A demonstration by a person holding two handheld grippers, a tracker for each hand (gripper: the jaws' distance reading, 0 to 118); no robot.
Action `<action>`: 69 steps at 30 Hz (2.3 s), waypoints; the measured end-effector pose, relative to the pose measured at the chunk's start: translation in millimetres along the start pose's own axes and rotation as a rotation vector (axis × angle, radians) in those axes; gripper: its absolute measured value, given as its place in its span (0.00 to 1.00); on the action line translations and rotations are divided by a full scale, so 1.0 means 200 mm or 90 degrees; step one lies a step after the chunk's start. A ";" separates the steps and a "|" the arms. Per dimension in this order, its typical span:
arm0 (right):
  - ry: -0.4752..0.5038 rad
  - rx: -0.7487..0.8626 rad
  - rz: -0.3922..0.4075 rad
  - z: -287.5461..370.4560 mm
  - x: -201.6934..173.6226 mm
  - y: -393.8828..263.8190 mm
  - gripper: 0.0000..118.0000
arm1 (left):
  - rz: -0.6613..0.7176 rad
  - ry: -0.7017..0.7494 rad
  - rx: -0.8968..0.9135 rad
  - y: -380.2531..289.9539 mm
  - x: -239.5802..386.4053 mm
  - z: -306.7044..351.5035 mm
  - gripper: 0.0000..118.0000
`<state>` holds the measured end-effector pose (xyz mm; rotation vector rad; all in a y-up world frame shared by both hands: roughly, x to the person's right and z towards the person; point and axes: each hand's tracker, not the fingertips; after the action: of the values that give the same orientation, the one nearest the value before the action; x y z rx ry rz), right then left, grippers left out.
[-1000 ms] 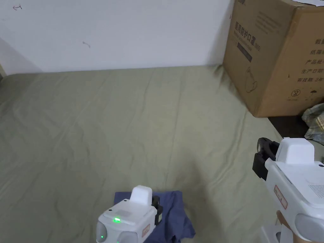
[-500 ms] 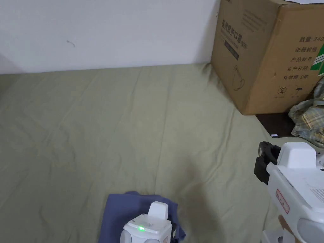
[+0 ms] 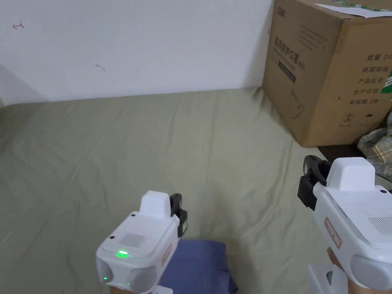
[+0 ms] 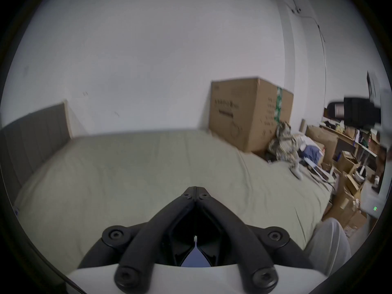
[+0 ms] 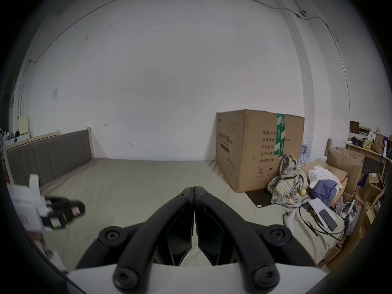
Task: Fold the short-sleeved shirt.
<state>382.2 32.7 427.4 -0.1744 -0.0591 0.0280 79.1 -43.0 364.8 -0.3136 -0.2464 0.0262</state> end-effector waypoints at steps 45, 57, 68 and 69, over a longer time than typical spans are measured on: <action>0.174 -0.319 0.088 -0.48 -0.78 -1.15 0.00 | 0.013 0.211 0.104 0.12 -0.66 0.30 0.00; 0.186 -0.325 0.097 -0.51 -0.77 -1.26 0.00 | 0.304 0.037 -0.215 -0.19 -0.77 0.00 0.37; 0.200 -0.350 0.071 -0.53 -0.75 -1.23 0.00 | 0.349 -0.095 -0.459 -0.61 -0.68 -0.40 0.75; 0.201 -0.353 0.070 -0.54 -0.74 -1.23 0.00 | 0.341 -0.099 -0.446 -0.62 -0.67 -0.41 0.64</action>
<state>245.7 -232.4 356.3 -0.7337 0.2607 0.0927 -32.2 -194.1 296.5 -1.0722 -0.3153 0.5018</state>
